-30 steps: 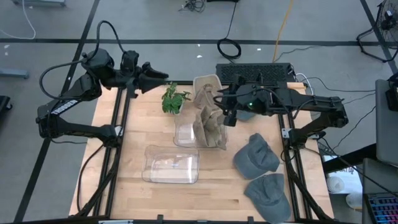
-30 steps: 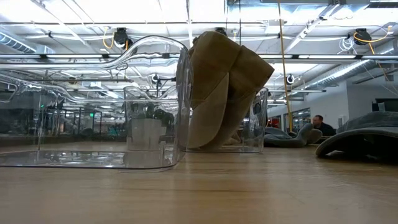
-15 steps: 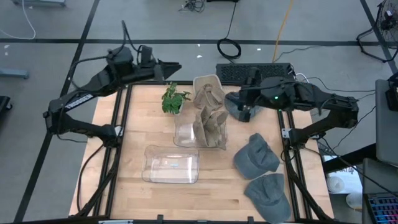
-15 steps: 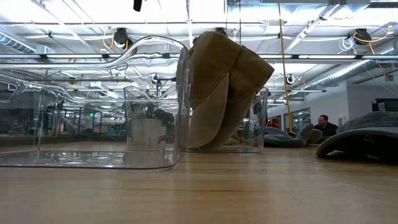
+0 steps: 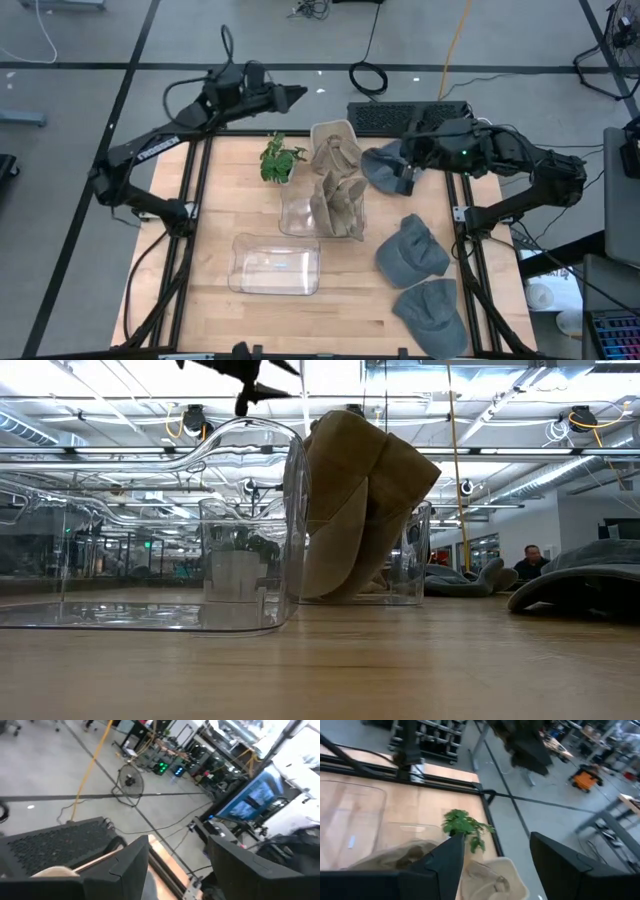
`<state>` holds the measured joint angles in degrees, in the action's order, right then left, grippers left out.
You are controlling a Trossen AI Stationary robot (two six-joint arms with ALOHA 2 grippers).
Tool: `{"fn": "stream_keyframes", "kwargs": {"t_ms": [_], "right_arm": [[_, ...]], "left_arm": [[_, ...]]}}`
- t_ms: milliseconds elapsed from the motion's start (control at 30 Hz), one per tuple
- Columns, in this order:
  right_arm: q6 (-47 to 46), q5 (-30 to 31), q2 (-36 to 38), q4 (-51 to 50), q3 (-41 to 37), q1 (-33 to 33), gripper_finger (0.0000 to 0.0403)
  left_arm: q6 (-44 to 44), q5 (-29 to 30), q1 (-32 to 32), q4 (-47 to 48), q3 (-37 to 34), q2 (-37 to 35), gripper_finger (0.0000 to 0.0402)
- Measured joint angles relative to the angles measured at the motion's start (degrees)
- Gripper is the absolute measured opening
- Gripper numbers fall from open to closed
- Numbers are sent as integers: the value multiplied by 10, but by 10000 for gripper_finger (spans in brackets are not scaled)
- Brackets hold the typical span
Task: Pick & Place hat
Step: Put the brown cap into the top transparent bin
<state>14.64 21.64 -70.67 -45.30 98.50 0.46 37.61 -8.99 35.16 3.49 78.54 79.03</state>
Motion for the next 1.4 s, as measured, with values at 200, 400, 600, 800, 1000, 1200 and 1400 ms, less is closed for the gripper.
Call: {"fn": "stream_keyframes", "kwargs": {"t_ms": [200, 400, 600, 800, 1000, 1200, 1400], "right_arm": [[41, -9, -5, 14, 0, 0, 212], [24, -8, -4, 53, 0, 0, 212], [25, -6, -4, 52, 0, 0, 212], [28, -6, -4, 52, 0, -11, 212], [30, -6, -4, 38, 0, -22, 212], [9, -7, -4, 30, 0, -28, 212], [5, -7, -4, 30, 0, -27, 212]], "left_arm": [[38, -19, 40, 1, 0, 38, 214], [52, -75, 81, -1, 0, 94, 214], [44, -136, 112, -28, 0, 146, 218], [16, -156, 134, -43, 0, 187, 266], [-11, -165, 153, -57, 0, 226, 332], [-31, -165, 163, -65, 1, 266, 365], [-58, -161, 161, -61, 1, 296, 367]]}}
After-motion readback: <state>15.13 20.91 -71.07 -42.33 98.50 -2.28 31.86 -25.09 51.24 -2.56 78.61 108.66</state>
